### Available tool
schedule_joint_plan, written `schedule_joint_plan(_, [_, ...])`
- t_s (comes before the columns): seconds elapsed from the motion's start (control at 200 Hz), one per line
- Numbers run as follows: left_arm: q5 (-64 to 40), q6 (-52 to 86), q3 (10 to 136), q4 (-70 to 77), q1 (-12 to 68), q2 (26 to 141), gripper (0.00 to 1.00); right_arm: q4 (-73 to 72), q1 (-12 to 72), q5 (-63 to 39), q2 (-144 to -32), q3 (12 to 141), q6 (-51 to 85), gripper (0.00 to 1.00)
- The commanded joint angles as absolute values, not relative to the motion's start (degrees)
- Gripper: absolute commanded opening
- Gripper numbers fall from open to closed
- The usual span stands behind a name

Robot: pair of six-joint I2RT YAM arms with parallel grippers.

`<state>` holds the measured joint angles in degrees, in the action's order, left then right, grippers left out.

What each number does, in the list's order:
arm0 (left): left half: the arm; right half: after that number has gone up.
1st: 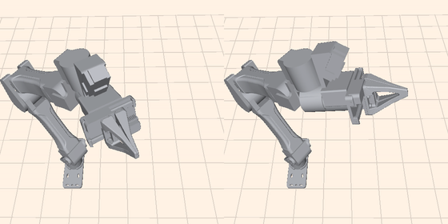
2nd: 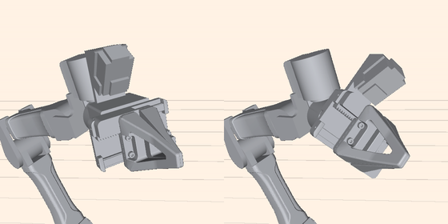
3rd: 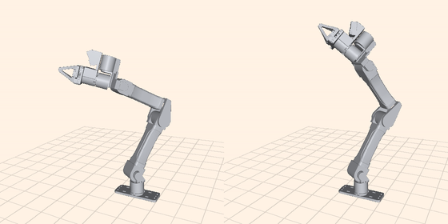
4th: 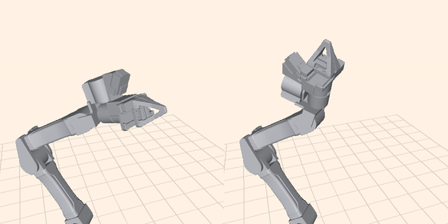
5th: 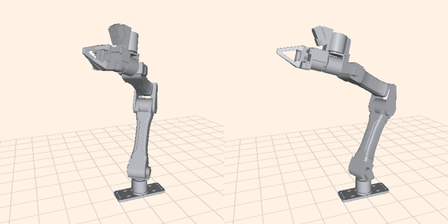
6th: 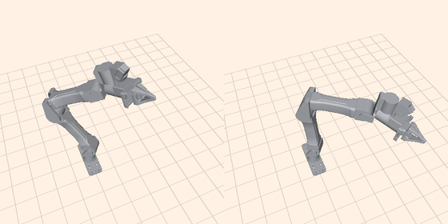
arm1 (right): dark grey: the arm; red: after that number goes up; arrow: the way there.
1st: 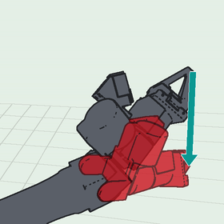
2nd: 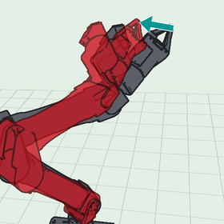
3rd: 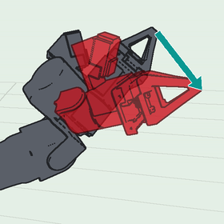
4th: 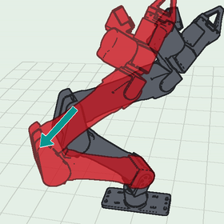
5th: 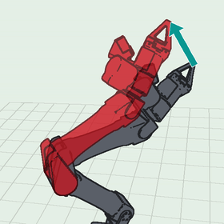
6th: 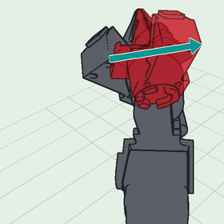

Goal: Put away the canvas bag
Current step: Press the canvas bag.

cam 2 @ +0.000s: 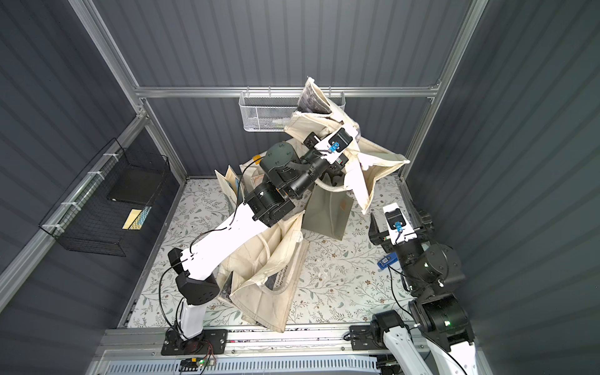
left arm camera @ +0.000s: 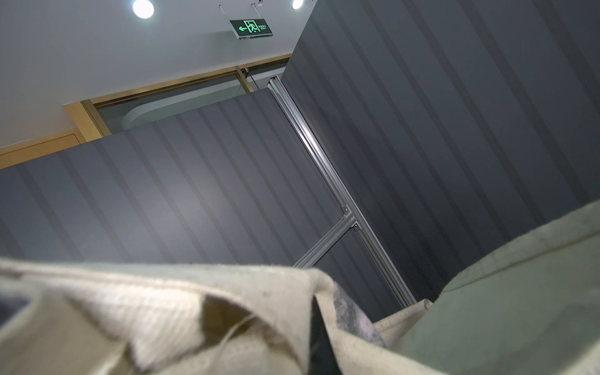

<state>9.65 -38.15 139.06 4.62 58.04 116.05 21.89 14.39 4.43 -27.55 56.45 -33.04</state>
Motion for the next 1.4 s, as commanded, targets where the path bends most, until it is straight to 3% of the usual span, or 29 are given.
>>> schedule_joint_plan(0.0, [10.01, -38.06, 140.7, 10.68, 58.27, 113.98, 0.0, 18.46, 14.41, -0.05, -26.32, 54.32, -30.6, 0.98])
schedule_joint_plan(0.21, [10.03, -35.53, 137.51, 10.29, 58.27, 111.78, 0.0, 3.53, 14.41, -3.4, -28.24, 50.81, -23.41, 0.98])
schedule_joint_plan(0.49, [9.35, -35.68, 134.18, 6.78, 58.32, 108.77, 0.0, -5.77, 14.41, 8.05, -27.14, 49.11, -26.28, 0.98])
schedule_joint_plan(1.061, [-4.28, -42.88, 129.86, -13.99, 56.1, 99.18, 0.0, 5.38, 14.41, 5.91, -32.14, 58.63, -30.23, 0.98])
schedule_joint_plan(1.391, [-15.03, -40.78, 132.12, -21.37, 52.65, 98.0, 0.0, 18.85, 14.38, -4.29, -38.79, 70.16, -30.26, 0.98])
